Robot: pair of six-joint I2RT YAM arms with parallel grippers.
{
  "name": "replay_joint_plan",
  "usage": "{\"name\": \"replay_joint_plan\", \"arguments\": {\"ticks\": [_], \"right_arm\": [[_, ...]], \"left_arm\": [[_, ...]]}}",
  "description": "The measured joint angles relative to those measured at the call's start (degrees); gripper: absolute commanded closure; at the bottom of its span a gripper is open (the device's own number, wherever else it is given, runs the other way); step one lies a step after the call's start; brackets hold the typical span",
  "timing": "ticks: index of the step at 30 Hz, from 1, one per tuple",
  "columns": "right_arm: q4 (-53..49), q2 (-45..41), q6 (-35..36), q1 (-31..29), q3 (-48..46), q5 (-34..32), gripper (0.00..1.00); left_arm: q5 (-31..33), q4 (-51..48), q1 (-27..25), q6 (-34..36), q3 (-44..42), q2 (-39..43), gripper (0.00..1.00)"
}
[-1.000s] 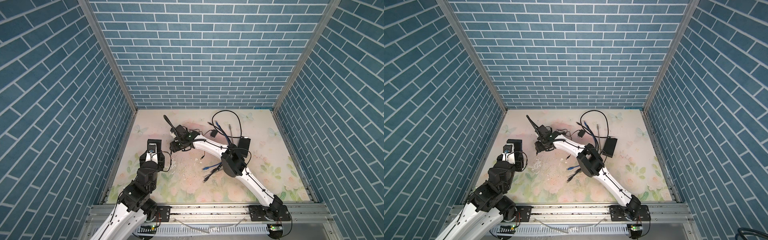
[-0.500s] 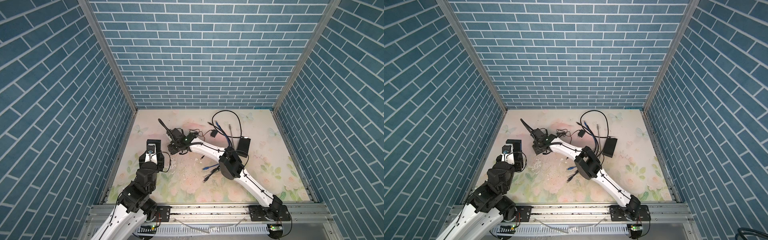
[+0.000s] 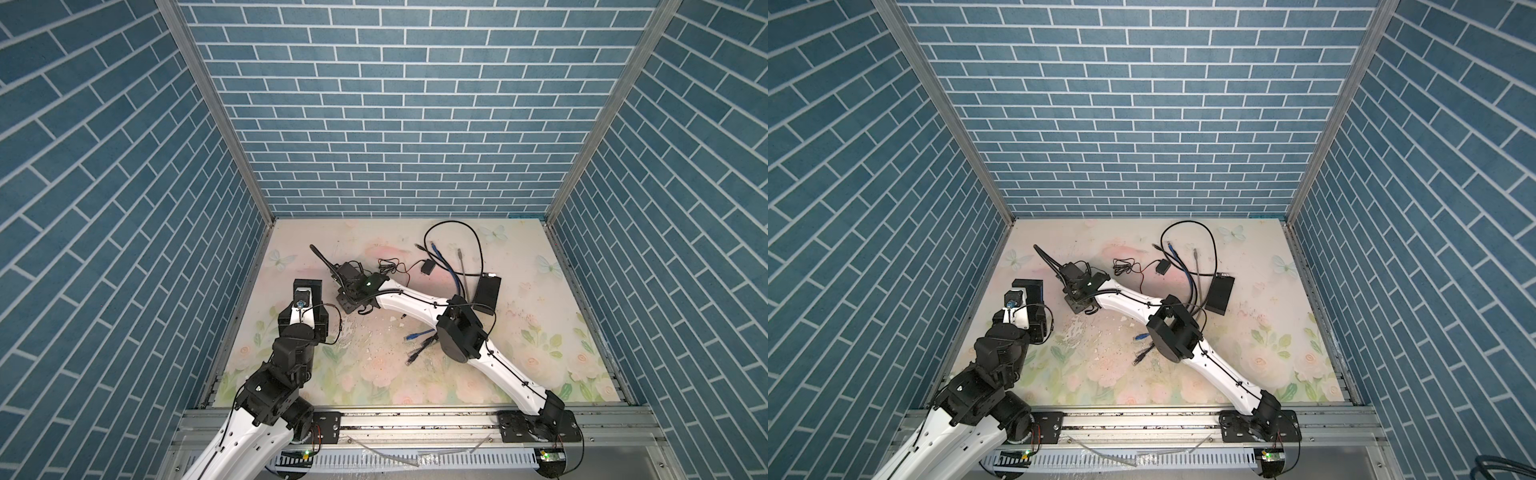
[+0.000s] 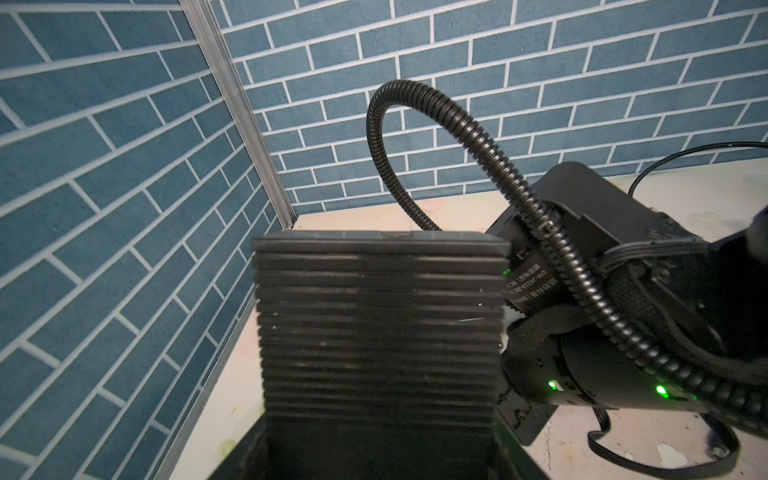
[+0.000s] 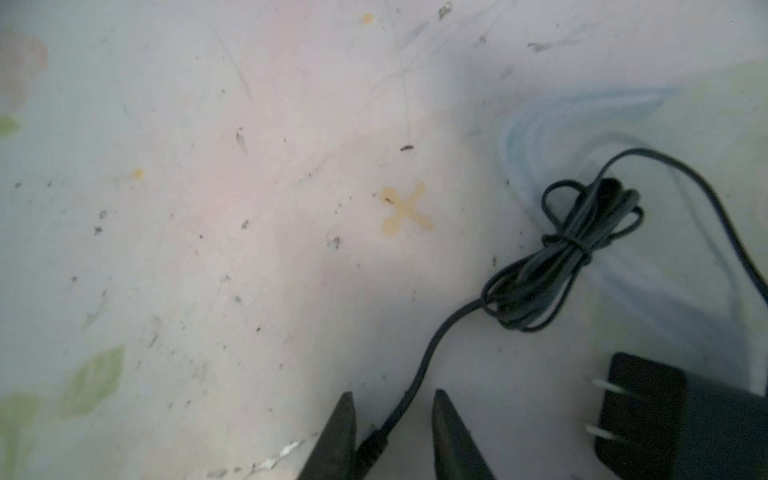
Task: Insert the plug into the switch port
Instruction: 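Grasp the thin black cord near its barrel plug with the right gripper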
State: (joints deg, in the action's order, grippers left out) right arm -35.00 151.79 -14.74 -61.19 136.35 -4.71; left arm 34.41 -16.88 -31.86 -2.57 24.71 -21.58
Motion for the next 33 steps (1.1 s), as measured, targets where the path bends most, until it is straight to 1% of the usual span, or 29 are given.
{"name": "replay_joint_plan", "arguments": {"ticks": [4,7,11,15,19,22,27,33], "right_arm": [[-3.0,-1.6,-0.5,1.5,-1.5,2.5,0.93],[-5.0,-3.3,-1.2,3.3,-3.5,4.7,1.00],[-5.8,-7.3,-1.6,6.0,-9.9,7.1,1.00],[-4.9,-14.3,-1.9,9.0,-21.4,8.3,1.00],[-4.0,-21.1,-1.9,11.9,-32.4,8.5,1.00],[-3.7,-24.8,-1.9,13.7,-38.2,7.8,1.00],[-4.0,-27.3,-1.3,15.1,-41.9,6.5,1.00],[-4.0,-27.3,-0.3,14.8,-41.9,7.0,1.00]], "left_arm": [[0.0,0.0,0.0,0.0,0.0,0.0,0.50],[0.0,0.0,0.0,0.2,0.0,-0.1,0.50],[-0.2,0.1,0.0,0.5,0.0,-1.1,0.50],[-1.3,0.2,0.0,0.6,0.0,-2.3,0.50],[-4.4,1.2,0.0,0.6,0.0,-3.8,0.50],[-7.5,1.6,0.0,0.5,0.1,-6.4,0.53],[-13.3,3.4,0.0,0.5,0.1,-11.0,0.54],[-20.0,10.3,0.0,0.8,-1.1,-10.6,0.54]]}}
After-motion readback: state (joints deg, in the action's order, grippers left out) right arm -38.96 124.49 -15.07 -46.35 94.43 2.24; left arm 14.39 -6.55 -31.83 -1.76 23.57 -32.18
